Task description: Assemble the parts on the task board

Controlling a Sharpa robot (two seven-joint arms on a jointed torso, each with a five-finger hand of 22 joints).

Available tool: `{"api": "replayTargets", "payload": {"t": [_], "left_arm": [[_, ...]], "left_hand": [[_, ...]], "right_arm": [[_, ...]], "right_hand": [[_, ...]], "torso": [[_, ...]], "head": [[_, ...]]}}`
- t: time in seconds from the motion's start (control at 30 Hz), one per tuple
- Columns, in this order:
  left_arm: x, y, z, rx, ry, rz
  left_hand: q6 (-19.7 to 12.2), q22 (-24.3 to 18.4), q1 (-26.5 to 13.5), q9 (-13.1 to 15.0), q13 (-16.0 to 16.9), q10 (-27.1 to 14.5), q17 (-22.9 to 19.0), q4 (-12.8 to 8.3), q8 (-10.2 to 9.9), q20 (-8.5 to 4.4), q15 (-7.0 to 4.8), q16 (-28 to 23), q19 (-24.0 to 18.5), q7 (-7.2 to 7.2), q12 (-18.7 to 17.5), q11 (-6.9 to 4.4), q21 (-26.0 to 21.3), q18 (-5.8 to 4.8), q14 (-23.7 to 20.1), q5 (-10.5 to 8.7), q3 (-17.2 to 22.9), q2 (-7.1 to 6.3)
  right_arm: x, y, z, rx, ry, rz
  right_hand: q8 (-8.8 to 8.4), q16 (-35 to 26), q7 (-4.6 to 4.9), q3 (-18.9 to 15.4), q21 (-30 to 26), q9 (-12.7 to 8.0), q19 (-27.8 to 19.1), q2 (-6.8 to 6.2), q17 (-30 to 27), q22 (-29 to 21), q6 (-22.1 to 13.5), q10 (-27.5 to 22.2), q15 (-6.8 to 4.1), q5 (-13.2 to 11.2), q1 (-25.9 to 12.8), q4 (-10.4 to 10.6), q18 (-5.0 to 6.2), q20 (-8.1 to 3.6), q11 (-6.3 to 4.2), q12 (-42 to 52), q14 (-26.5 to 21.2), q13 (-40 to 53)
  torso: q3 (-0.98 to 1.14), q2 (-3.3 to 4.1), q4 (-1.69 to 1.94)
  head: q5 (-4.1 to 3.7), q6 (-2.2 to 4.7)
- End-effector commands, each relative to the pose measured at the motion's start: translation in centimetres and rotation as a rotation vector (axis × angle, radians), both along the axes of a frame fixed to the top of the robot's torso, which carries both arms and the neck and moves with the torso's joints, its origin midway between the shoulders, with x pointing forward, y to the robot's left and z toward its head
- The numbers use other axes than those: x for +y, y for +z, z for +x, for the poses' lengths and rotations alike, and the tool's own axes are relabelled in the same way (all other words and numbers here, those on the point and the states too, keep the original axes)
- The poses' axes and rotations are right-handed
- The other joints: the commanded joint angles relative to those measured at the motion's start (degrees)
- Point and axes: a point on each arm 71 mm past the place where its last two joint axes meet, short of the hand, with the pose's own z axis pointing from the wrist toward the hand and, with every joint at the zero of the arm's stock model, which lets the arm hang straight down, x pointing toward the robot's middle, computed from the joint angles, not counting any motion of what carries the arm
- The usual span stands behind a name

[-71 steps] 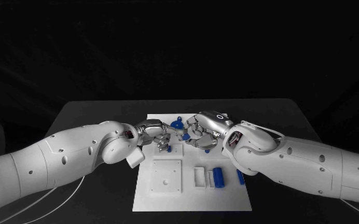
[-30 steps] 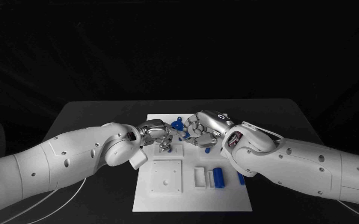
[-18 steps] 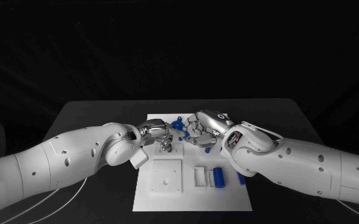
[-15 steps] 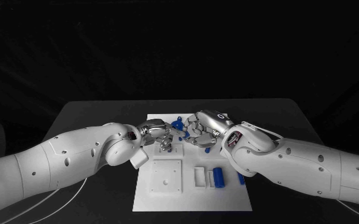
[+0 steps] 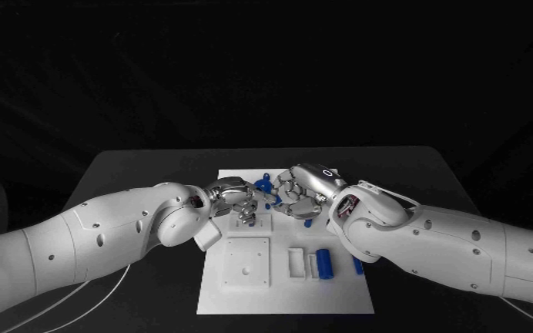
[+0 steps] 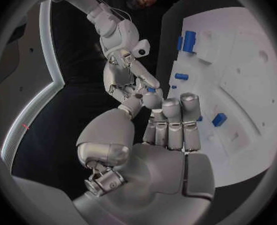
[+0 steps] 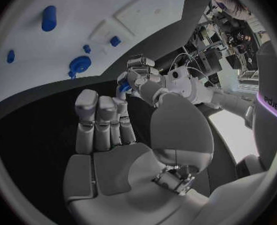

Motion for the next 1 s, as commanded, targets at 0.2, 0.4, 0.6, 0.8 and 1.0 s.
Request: {"api": "replayTargets", "payload": {"t": [0.2, 0.4, 0.6, 0.8, 1.0], "left_arm": [[-0.29, 0.15, -0.02, -0.006, 0.006, -0.017], [-0.16, 0.24, 0.16, -0.019, 0.030, -0.027], [0.09, 0.30, 0.33, -0.020, 0.065, -0.041], [0.31, 0.24, 0.39, -0.010, 0.077, -0.039], [0.39, 0.17, 0.39, -0.003, 0.079, -0.031]], "left_hand": [[3.61, 0.74, 3.85, 0.37, -0.36, 1.49, -0.02, -0.18, 1.93, -5.08, -0.87, 0.52, -0.21, -0.84, -0.27, -0.85, 0.42, 0.72, 0.68, 2.99, 0.36, 1.16], [5.26, 0.46, 5.67, 1.26, -0.78, 2.12, -0.30, 1.40, 3.00, -5.13, -1.36, 0.43, 0.30, -1.39, -0.75, -1.38, 0.32, 0.41, 1.09, -0.27, 3.90, 0.05], [5.79, 0.45, 5.08, 2.09, -0.85, 2.32, -0.40, 1.71, 3.59, -5.22, -1.59, 0.47, 0.45, -1.64, -0.81, -1.61, 0.32, 0.28, 1.26, 0.31, 4.78, 0.28], [6.15, 0.51, 3.90, 3.67, -0.88, 2.46, -0.50, 1.51, 4.49, -5.38, -1.86, 0.53, 0.57, -1.93, -0.82, -1.89, 0.38, 0.18, 1.41, 1.57, 5.37, 0.57], [6.00, 0.56, 2.68, 5.81, -0.91, 2.53, -0.61, 0.86, 5.36, -5.62, -2.09, 0.58, 0.71, -2.18, -0.87, -2.14, 0.44, 0.11, 1.50, 2.36, 5.91, 0.84]], "right_arm": [[0.06, 0.00, -0.04, -0.005, 0.002, -0.009], [0.00, -0.08, -0.03, 0.002, 0.005, -0.017], [-0.22, -0.17, 0.02, 0.014, 0.002, -0.018], [-0.48, -0.17, 0.15, 0.013, -0.007, -0.013], [-0.64, -0.10, 0.21, 0.004, -0.013, -0.006]], "right_hand": [[1.14, 0.04, 1.20, 0.38, 0.24, 1.52, 0.02, 0.59, 0.09, 0.82, 2.16, 0.38, -0.40, 0.16, -0.23, -0.17, 4.71, -0.31, -0.02, 0.17, 0.17, -0.06], [1.12, 0.02, 1.20, 0.42, 0.23, 1.54, 0.03, 0.48, 0.09, 0.81, 2.14, 0.39, -0.40, 0.16, -0.31, -0.23, 4.71, -0.32, -0.01, 0.14, 0.18, -0.07], [0.60, -0.28, 1.30, 0.53, 0.05, 1.40, -0.06, -1.48, 0.03, 0.72, 1.57, 0.03, -0.24, 0.28, -1.57, 0.44, 4.71, -0.23, 0.14, -0.29, 0.00, -0.15], [-2.05, -0.71, 2.73, -3.43, -0.37, 0.32, -0.75, -3.94, 0.06, 0.75, -2.53, -2.11, 1.01, 0.34, -4.94, 1.11, 4.71, -0.49, 1.53, -1.56, -0.71, -0.39], [-2.53, -0.76, 3.14, -4.77, -0.61, 0.15, -1.06, -4.06, 0.18, 0.74, -3.21, -2.57, 1.36, 0.37, -5.11, 1.05, 4.71, -0.60, 1.85, -1.80, -0.95, -0.48]], "torso": [[0.01, 0.01, 0.00], [0.00, 0.00, -0.04], [0.00, -0.02, 0.00], [-0.03, -0.04, -0.02], [0.01, -0.01, -0.01]], "head": [[-0.03, -0.09], [-0.04, -0.07], [-0.04, 0.00], [-0.04, 0.07], [-0.03, 0.19]]}}
